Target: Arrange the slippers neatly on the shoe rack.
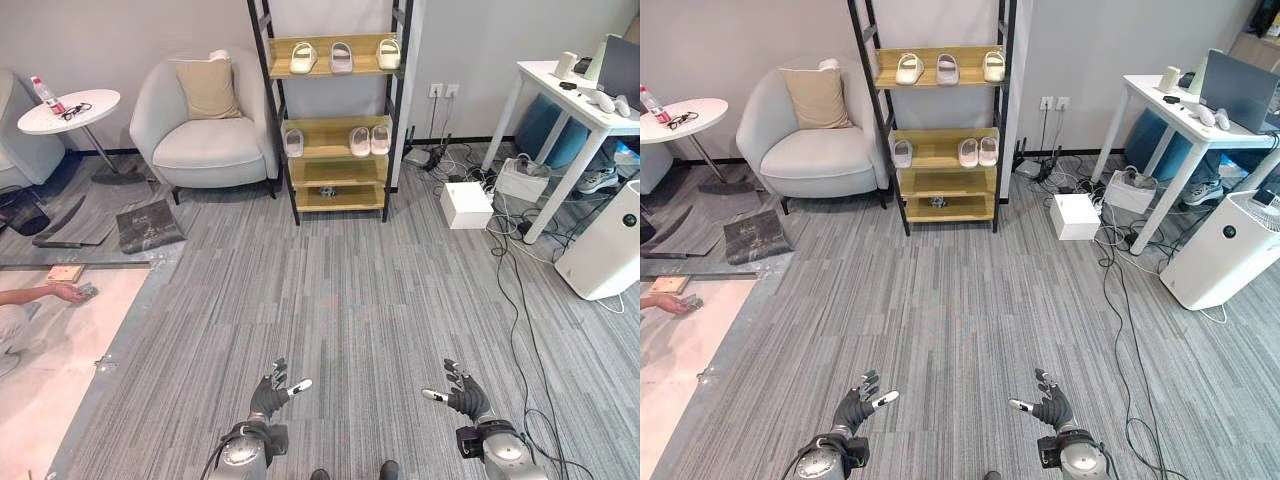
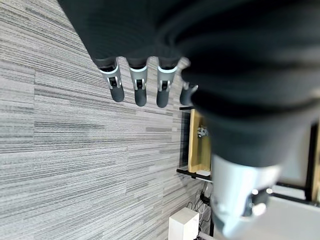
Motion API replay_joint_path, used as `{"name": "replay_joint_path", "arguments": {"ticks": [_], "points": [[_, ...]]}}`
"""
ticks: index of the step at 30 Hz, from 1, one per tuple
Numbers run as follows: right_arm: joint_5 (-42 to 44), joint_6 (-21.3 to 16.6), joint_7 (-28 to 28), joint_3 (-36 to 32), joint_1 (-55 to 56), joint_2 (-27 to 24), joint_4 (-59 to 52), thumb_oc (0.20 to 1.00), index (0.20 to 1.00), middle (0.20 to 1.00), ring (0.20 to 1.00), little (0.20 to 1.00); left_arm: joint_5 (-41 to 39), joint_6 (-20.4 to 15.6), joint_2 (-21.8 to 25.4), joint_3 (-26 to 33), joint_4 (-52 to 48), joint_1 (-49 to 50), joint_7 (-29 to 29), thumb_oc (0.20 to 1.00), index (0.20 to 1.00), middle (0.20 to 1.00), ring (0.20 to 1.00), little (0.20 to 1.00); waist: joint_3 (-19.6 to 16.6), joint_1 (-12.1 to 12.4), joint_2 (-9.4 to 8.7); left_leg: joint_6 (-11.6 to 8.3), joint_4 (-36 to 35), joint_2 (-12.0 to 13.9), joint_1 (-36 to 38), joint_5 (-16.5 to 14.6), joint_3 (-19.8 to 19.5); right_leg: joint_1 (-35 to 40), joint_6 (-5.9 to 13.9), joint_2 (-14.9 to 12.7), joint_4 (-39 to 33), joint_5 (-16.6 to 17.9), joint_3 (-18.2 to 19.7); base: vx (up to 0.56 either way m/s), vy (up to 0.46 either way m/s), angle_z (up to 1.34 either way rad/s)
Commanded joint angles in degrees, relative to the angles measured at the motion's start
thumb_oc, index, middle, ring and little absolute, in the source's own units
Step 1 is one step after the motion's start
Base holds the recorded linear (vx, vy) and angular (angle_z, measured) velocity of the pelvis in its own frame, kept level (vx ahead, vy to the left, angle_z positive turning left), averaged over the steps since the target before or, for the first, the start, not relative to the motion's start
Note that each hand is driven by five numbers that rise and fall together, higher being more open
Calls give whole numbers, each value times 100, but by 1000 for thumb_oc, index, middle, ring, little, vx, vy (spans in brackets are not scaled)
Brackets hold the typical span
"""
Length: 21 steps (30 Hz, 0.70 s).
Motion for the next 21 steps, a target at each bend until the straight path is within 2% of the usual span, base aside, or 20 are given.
{"name": "replay_joint_path", "arguments": {"ticks": [1,8,11,12,14,15,16,18,21], "points": [[48,-160,4,135,-288,66,-22,1000,1000,1000,1000,1000,-138,-145,74,95,-79,-180,-2,1000,1000,1000,1000,1000,146,52,-256,-134,-41,-26,101,-384,-171,442,435,-369,6,-713,401,0,0,0],[-10,-148,-31,126,-399,83,-8,1000,1000,1000,1000,1000,-47,-154,136,138,-134,-198,27,1000,1000,1000,1000,1000,199,125,-341,-46,-18,-104,36,-424,-160,427,525,-447,40,-678,371,38,56,-4],[-84,-130,-64,81,-464,71,-104,1000,1000,1000,1000,1000,28,-162,203,138,-145,-244,35,1000,1000,1000,1000,1000,306,138,-328,72,91,-170,-59,-486,-181,19,614,-597,856,-826,416,-7,167,-5],[-121,-135,-40,86,-499,71,-142,1000,1000,1000,1000,1000,33,-177,235,176,-187,-250,44,1000,1000,1000,1000,1000,422,143,-295,167,128,-207,-66,-536,-144,-425,765,-750,1701,-729,420,-28,231,-14],[-165,-125,-22,82,-522,62,-192,1000,1000,1000,1000,1000,103,-177,290,197,-214,-256,30,1000,1000,1000,1000,1000,549,86,-269,237,136,-238,36,-595,-137,-752,878,-834,2478,-434,488,53,184,-15],[-155,-130,-10,65,-506,72,-213,1000,1000,1000,1000,1000,100,-181,308,214,-211,-241,28,1000,1000,1000,1000,1000,594,67,-250,237,130,-220,110,-628,-152,-898,863,-844,2665,-384,470,141,97,2],[-145,-119,-6,46,-480,79,-239,1000,1000,1000,1000,1000,109,-180,315,230,-209,-231,20,1000,1000,1000,1000,1000,625,55,-250,234,92,-222,218,-656,-169,-1017,846,-867,2721,-346,442,192,50,14],[-103,-123,5,11,-467,81,-208,1000,1000,1000,1000,1000,100,-188,305,258,-147,-254,14,1000,1000,1000,1000,1000,691,2,-257,207,33,-229,421,-728,-201,-1128,777,-884,2370,-287,282,222,-6,14],[-62,-127,-27,-46,-479,60,-211,1000,1000,1000,1000,1000,146,-164,328,261,-168,-318,-3,1000,1000,1000,1000,1000,772,-73,-288,143,-31,-231,692,-914,-271,-1300,777,-929,1399,38,9,291,-85,4]]}}
